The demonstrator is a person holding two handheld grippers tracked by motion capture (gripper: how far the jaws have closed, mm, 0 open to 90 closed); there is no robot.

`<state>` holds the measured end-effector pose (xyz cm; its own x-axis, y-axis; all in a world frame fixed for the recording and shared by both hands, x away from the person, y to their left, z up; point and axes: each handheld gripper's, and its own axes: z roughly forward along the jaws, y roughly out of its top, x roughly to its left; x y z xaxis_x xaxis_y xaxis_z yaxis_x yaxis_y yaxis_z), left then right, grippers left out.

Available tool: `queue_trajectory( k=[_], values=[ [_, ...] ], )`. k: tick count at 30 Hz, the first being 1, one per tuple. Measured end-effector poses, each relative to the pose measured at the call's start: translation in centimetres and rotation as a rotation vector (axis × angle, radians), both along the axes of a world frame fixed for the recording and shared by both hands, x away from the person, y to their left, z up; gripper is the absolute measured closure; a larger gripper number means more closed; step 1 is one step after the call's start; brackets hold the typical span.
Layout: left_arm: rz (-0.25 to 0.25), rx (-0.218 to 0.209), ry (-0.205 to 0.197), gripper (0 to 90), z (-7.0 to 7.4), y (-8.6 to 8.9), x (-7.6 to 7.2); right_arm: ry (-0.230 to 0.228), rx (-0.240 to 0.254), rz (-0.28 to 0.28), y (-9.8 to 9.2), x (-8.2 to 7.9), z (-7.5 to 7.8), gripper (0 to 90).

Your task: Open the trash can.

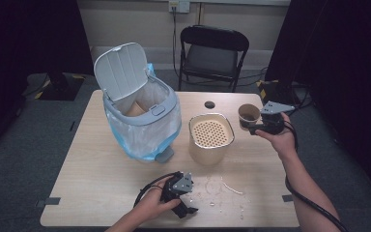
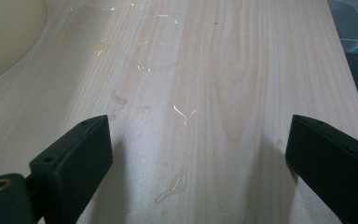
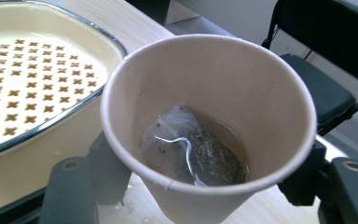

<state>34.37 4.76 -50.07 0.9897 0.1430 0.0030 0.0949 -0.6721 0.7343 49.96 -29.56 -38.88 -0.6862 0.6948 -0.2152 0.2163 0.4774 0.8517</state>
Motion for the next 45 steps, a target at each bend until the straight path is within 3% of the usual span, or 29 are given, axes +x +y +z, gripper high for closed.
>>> queue_trajectory(
  k=[7,8,10,17,30,45],
  values=[
    [-0.005,0.008,0.005,6.2,0.0,0.0,0.0,-0.036,-0.02,0.009,0.1,0.9,0.4,31.5],
    [-0.02,0.039,-0.005,5.8,0.2,0.1,0.2,-0.038,-0.021,0.008,0.1,1.0,0.5,31.6],
    [-0.006,0.02,-0.005,5.3,0.1,0.0,0.1,-0.042,-0.023,0.007,0.2,1.3,0.5,31.6],
    [0.007,0.014,0.008,4.8,0.1,-0.1,0.0,-0.064,-0.039,0.013,0.7,1.8,0.9,31.9],
    [-0.006,0.033,0.009,4.2,0.1,0.0,0.0,-0.115,-0.086,0.016,1.5,2.5,2.2,32.3],
    [-0.012,0.021,0.009,3.1,0.0,-0.1,0.0,-0.271,-0.22,0.076,3.1,2.2,3.7,32.6]
  ],
)
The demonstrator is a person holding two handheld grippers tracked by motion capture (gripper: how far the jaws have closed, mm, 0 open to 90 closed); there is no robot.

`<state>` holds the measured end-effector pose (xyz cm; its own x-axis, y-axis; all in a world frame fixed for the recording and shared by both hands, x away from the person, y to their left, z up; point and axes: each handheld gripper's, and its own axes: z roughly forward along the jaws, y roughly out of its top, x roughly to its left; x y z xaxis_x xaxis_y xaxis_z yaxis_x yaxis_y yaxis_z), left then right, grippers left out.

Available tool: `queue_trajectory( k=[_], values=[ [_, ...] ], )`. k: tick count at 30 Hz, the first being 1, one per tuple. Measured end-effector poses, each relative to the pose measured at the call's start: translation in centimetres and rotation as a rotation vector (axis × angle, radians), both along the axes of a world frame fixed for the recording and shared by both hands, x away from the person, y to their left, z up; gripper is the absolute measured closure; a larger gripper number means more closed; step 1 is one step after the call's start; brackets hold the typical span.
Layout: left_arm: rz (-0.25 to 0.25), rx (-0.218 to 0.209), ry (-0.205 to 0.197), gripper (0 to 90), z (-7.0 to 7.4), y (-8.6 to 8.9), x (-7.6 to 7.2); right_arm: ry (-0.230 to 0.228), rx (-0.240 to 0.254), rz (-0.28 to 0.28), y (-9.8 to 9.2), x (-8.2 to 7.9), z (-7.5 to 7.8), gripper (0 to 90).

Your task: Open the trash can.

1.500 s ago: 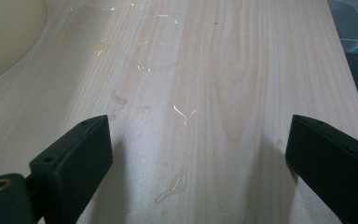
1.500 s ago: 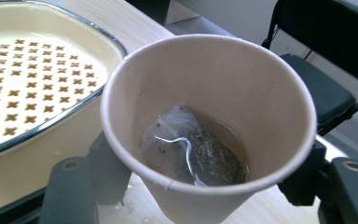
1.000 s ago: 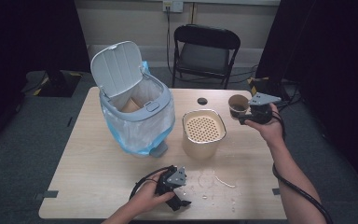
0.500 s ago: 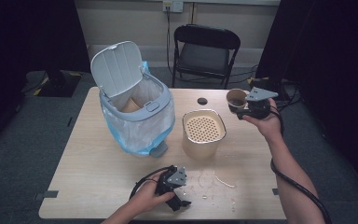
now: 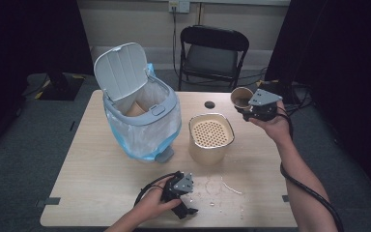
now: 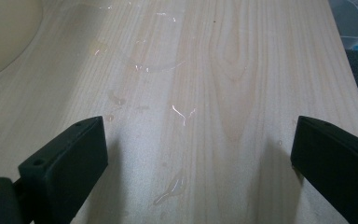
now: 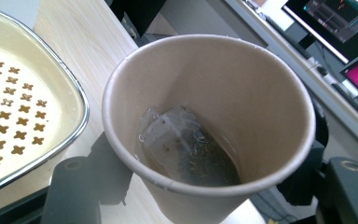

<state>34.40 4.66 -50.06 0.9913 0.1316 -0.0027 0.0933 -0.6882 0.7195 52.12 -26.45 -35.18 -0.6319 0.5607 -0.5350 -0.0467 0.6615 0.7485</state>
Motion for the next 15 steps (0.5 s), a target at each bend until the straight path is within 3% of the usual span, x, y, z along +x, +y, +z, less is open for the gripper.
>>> queue_trajectory(
  k=[15],
  values=[
    [0.005,-0.011,-0.002,3.1,-0.1,-0.1,0.0,-0.118,-0.154,0.043,1.1,-0.9,0.9,32.8]
  ],
)
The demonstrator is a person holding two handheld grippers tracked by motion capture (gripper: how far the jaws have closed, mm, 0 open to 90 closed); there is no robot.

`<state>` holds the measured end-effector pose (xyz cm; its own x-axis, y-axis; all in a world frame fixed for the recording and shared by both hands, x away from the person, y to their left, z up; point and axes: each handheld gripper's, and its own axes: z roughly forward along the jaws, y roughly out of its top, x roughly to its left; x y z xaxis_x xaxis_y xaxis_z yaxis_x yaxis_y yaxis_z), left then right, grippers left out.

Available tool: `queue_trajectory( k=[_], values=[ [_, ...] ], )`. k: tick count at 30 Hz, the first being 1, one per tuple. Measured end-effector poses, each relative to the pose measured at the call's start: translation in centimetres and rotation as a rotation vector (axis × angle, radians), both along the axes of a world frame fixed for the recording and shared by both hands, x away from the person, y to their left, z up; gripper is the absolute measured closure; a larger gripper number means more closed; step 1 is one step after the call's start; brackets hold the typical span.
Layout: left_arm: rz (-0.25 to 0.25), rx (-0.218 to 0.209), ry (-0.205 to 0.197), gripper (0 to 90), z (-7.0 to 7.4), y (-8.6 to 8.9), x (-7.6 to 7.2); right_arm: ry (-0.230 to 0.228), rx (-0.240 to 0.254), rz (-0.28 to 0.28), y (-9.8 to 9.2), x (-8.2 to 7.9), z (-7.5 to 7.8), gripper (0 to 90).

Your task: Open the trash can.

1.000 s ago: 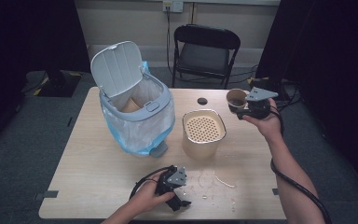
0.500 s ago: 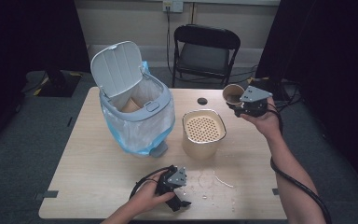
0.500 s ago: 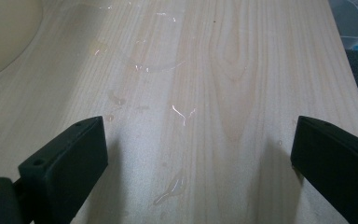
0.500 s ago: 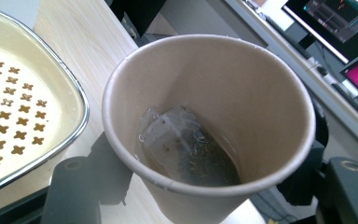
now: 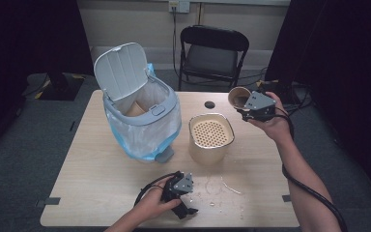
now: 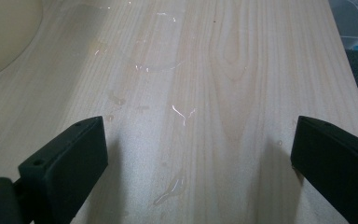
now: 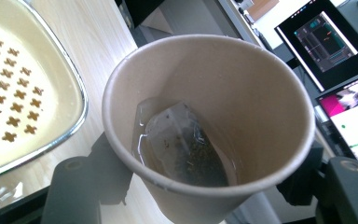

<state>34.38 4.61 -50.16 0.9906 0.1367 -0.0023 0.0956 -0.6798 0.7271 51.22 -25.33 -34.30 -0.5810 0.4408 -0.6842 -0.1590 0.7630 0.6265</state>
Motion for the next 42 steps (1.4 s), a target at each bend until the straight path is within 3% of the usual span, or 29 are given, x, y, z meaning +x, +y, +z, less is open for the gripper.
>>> queue_trajectory(
  k=[10,19,26,32,37,40,42],
  values=[
    [-0.003,0.008,-0.002,2.5,0.0,0.0,0.0,-0.038,-0.065,0.018,0.4,-0.6,0.5,32.6],
    [-0.004,0.005,0.001,1.5,0.0,-0.1,0.0,-0.094,-0.19,0.054,1.9,-1.5,0.5,32.7],
    [-0.004,0.006,0.001,1.5,0.0,-0.1,0.0,-0.178,-0.331,0.037,2.8,-2.0,0.4,32.9],
    [-0.005,0.008,0.001,1.5,0.0,-0.1,0.0,-0.23,-0.4,0.054,3.4,-2.7,0.6,32.9],
    [-0.002,0.007,0.008,1.5,0.0,-0.1,0.0,-0.303,-0.491,0.071,4.0,-3.3,0.7,32.9],
    [-0.001,0.005,0.007,1.4,0.0,-0.1,0.0,-0.369,-0.574,0.071,4.3,-3.6,0.7,32.9],
    [-0.002,0.004,0.008,1.0,0.0,-0.1,0.0,-0.439,-0.644,0.077,4.5,-3.8,0.6,33.0]
  ],
)
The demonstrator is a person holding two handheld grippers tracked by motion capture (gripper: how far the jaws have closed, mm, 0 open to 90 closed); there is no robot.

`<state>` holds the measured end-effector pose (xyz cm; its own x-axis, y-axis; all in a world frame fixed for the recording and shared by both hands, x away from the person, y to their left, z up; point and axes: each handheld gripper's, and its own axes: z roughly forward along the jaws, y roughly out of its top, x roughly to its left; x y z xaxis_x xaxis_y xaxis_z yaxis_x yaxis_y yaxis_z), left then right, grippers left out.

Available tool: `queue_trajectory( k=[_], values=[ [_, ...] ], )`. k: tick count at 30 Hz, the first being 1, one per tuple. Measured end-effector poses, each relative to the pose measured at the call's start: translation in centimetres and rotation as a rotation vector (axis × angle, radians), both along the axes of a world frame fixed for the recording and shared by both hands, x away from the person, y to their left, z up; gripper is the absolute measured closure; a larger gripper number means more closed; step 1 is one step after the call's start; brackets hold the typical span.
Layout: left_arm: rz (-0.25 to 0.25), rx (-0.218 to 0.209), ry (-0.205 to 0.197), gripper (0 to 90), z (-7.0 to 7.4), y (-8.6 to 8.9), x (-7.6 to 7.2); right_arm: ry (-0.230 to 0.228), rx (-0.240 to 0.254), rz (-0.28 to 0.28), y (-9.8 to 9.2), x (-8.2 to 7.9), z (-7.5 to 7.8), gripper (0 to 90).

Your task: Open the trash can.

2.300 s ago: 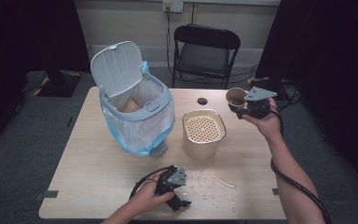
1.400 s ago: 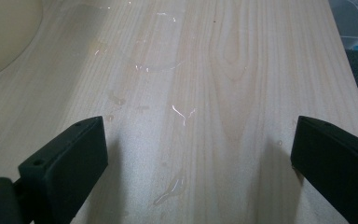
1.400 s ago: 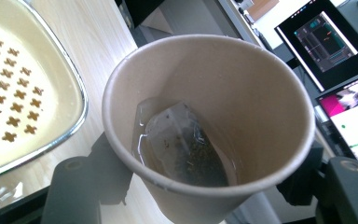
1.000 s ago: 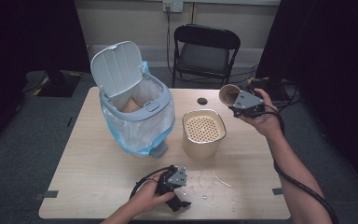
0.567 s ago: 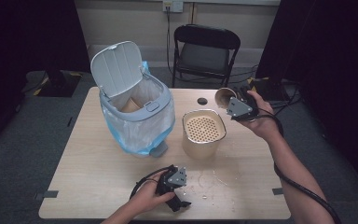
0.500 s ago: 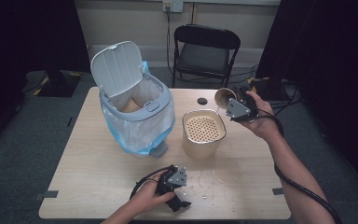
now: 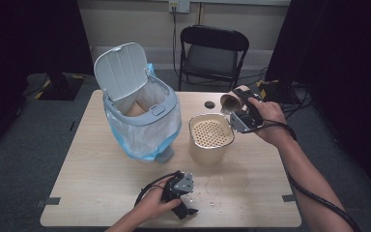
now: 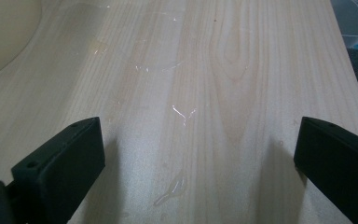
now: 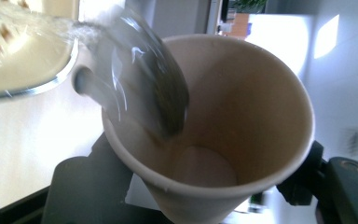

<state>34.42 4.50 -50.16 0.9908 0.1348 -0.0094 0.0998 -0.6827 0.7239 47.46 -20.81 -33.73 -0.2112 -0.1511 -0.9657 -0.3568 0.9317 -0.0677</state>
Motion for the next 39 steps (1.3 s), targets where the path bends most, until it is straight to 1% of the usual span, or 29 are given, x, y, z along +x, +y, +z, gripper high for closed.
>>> queue_trajectory(
  k=[2,4,5,7,8,10,11,12,13,14,15,16,17,18,20,21,22,23,24,25,26,28,29,30,31,33,36,37,39],
  values=[
    [0.0,0.0,0.0,0.7,0.0,0.0,0.0,-0.058,-0.06,0.016,0.2,-0.2,0.0,33.0],
    [0.001,0.0,0.0,0.7,0.0,0.0,0.0,-0.076,-0.086,0.029,0.3,-0.3,0.0,33.0],
    [-0.001,0.001,0.0,0.6,0.0,0.0,0.0,-0.105,-0.118,0.029,0.4,-0.4,0.0,33.0],
    [0.0,0.002,-0.001,0.5,0.0,0.0,0.0,-0.14,-0.144,0.03,0.4,-0.4,0.2,33.0],
    [-0.001,0.001,0.001,0.5,0.0,0.0,0.0,-0.144,-0.143,0.034,0.4,-0.3,0.3,32.9],
    [0.001,0.004,0.0,0.5,0.0,0.0,0.0,-0.121,-0.117,0.018,0.4,-0.2,0.5,32.7],
    [0.0,0.003,0.0,0.5,0.0,0.0,0.0,-0.091,-0.091,0.025,0.3,-0.1,0.8,32.5],
    [0.0,0.003,0.0,0.5,0.0,0.0,0.0,-0.039,-0.031,0.017,0.2,0.1,1.0,32.4],
    [0.0,0.003,-0.001,0.5,0.0,0.0,0.0,-0.008,0.009,0.007,0.1,0.1,1.1,32.1],
    [0.0,0.003,-0.002,0.5,0.0,0.0,0.0,0.034,0.057,0.0,0.0,0.2,1.1,31.9],
    [0.0,0.004,-0.001,0.5,0.0,0.0,0.0,0.125,0.142,-0.02,-0.3,0.5,1.3,31.9],
    [0.0,0.005,-0.002,0.4,0.0,0.0,0.0,0.163,0.193,-0.028,-0.5,0.6,1.3,31.8],
    [0.0,0.004,-0.001,0.5,0.0,0.0,0.0,0.187,0.222,-0.038,-0.6,0.7,1.2,31.6],
    [0.0,0.004,-0.001,0.5,0.0,0.0,0.0,0.257,0.29,-0.051,-0.9,0.9,1.2,31.6],
    [0.0,0.005,-0.001,0.5,0.0,0.0,0.0,0.3,0.348,-0.059,-1.2,1.2,1.2,31.4],
    [-0.001,0.004,-0.002,0.5,0.0,0.0,0.0,0.343,0.394,-0.064,-1.4,1.3,1.1,31.4],
    [0.0,0.004,-0.001,0.4,0.0,0.0,0.0,0.365,0.434,-0.064,-1.6,1.4,1.1,31.0],
    [-0.001,0.003,0.0,0.4,0.0,0.0,0.0,0.414,0.483,-0.07,-1.7,1.6,1.1,30.9],
    [-0.003,0.005,0.001,0.3,0.0,0.0,0.0,0.445,0.507,-0.074,-1.8,1.7,1.1,30.8],
    [-0.003,0.006,0.001,0.0,0.0,0.0,0.0,0.456,0.535,-0.069,-1.9,1.8,1.1,30.8],
    [-0.003,0.006,0.001,0.0,0.0,0.0,0.0,0.488,0.562,-0.068,-2.0,1.8,1.1,30.9],
    [-0.003,0.006,0.001,0.0,0.0,0.0,0.0,0.54,0.631,-0.055,-2.1,2.0,1.0,30.9],
    [-0.003,0.006,0.001,0.0,0.0,0.0,0.0,0.561,0.652,-0.059,-2.1,2.1,1.0,30.9],
    [-0.003,0.006,0.001,0.0,0.0,0.0,0.0,0.566,0.663,-0.057,-2.1,2.1,1.0,31.0],
    [-0.003,0.006,0.001,0.0,0.0,0.0,0.0,0.593,0.692,-0.053,-2.1,2.1,0.9,31.0],
    [-0.003,0.006,0.001,0.0,0.0,0.0,0.0,0.598,0.706,-0.053,-2.1,2.2,0.9,31.0],
    [-0.003,0.006,0.0,0.0,0.0,0.0,0.0,0.645,0.754,-0.056,-2.2,2.3,0.9,31.0],
    [-0.004,0.006,0.001,0.0,0.0,0.0,0.0,0.675,0.767,-0.057,-2.2,2.5,0.9,31.0],
    [-0.004,0.006,0.0,0.0,0.0,0.0,0.0,0.694,0.786,-0.066,-2.3,2.5,0.8,30.8]
  ],
)
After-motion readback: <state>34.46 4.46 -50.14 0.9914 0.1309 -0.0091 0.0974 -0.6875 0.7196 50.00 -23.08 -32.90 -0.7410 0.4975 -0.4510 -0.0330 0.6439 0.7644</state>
